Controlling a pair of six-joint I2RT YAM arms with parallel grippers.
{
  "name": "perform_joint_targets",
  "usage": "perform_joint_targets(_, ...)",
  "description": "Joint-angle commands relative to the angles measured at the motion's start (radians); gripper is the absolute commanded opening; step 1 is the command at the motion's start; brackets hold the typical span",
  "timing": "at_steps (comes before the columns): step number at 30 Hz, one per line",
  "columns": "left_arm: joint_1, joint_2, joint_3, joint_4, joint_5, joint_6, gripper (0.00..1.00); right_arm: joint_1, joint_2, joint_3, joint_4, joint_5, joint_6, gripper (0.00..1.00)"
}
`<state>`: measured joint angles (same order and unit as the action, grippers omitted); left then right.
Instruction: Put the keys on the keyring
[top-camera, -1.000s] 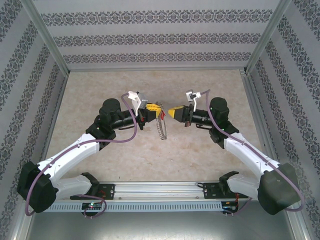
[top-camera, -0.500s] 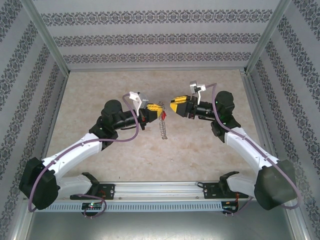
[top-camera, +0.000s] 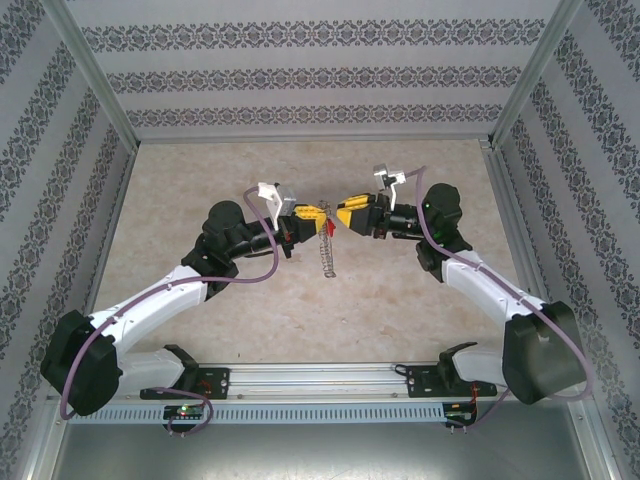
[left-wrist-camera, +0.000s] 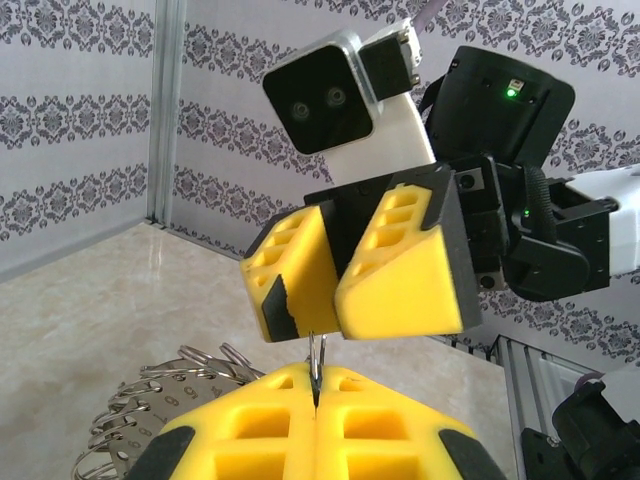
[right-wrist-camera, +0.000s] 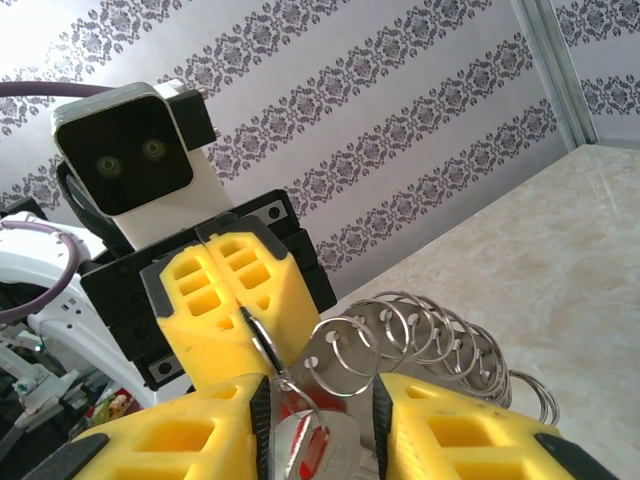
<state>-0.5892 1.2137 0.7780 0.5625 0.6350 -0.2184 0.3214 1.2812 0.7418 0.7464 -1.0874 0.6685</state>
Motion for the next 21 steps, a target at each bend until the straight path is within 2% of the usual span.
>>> perform_joint_targets(1, -0.012, -0.001, 0.003, 0.088, 0.015, -0.022, 0.0, 0.007, 0.025, -0.018, 0.105, -0.025, 0.032, 0.34)
perform_joint_targets(7, -0.011, -0.001, 0.006, 0.078, 0.018, -0.022, 0.0, 0.027, 0.053, -0.012, 0.12, -0.025, 0.042, 0.28)
perform_joint_targets(10, -0.011, -0.001, 0.006, 0.075, 0.019, -0.022, 0.0, 0.028, 0.055, -0.011, 0.122, -0.026, 0.045, 0.22)
perform_joint_targets(21, -0.011, -0.001, 0.008, 0.071, 0.016, -0.019, 0.0, 0.033, 0.032, -0.026, 0.12, -0.054, 0.054, 0.27)
